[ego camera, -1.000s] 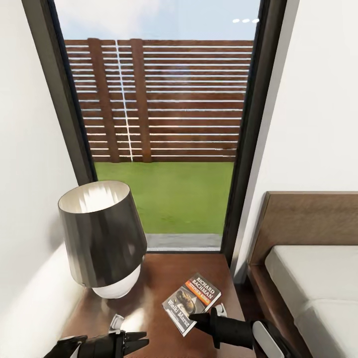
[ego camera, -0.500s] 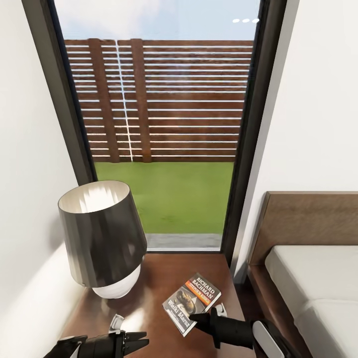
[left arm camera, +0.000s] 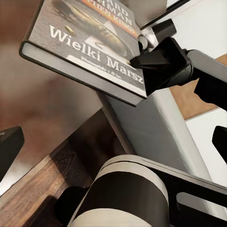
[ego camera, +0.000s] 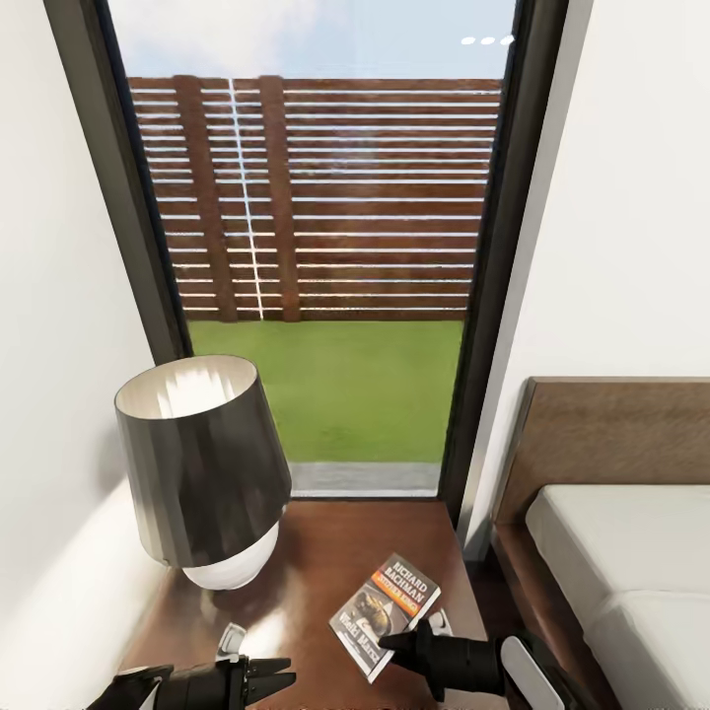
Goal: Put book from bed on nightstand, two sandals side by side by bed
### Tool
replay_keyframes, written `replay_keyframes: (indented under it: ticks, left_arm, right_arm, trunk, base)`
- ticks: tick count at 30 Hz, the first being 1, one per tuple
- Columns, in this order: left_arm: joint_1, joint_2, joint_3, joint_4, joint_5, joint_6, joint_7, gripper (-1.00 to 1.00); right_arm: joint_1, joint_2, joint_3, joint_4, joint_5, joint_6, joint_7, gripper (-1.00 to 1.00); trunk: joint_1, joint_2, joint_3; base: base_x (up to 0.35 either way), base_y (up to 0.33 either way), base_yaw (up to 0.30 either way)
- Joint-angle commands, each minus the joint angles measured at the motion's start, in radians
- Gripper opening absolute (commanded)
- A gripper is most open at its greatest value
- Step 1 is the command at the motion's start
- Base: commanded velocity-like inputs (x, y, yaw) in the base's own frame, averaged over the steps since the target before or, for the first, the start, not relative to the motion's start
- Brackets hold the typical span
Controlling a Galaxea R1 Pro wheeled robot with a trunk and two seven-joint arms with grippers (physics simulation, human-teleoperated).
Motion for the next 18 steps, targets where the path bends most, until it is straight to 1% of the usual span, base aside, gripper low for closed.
replay_keyframes:
  ticks: [1, 12, 15, 18]
  left_arm:
    - [0.000, 0.000, 0.000, 0.000, 0.002, 0.011, -0.003, 1.00]
    - [0.000, -0.001, 0.000, 0.000, 0.002, 0.011, -0.003, 1.00]
    - [0.000, -0.001, 0.000, 0.000, 0.002, 0.011, -0.003, 1.00]
    - [0.000, 0.000, 0.000, 0.000, 0.002, 0.011, -0.003, 1.00]
  right_arm:
    - [-0.001, -0.001, 0.002, 0.000, 0.002, 0.001, 0.008, -1.00]
    - [-0.001, -0.001, 0.002, 0.000, 0.002, 0.001, 0.007, -1.00]
    - [-0.001, 0.000, 0.002, 0.000, 0.002, 0.000, 0.007, -1.00]
    - [-0.001, 0.000, 0.002, 0.000, 0.002, 0.001, 0.007, -1.00]
  trunk:
    - [0.004, -0.008, -0.004]
    - [0.046, -0.085, -0.039]
    - [0.046, -0.085, -0.039]
    - [0.057, -0.106, -0.048]
  base:
    - [0.000, 0.000, 0.000]
    - [0.000, 0.000, 0.000]
    - [0.000, 0.000, 0.000]
    - [0.000, 0.000, 0.000]
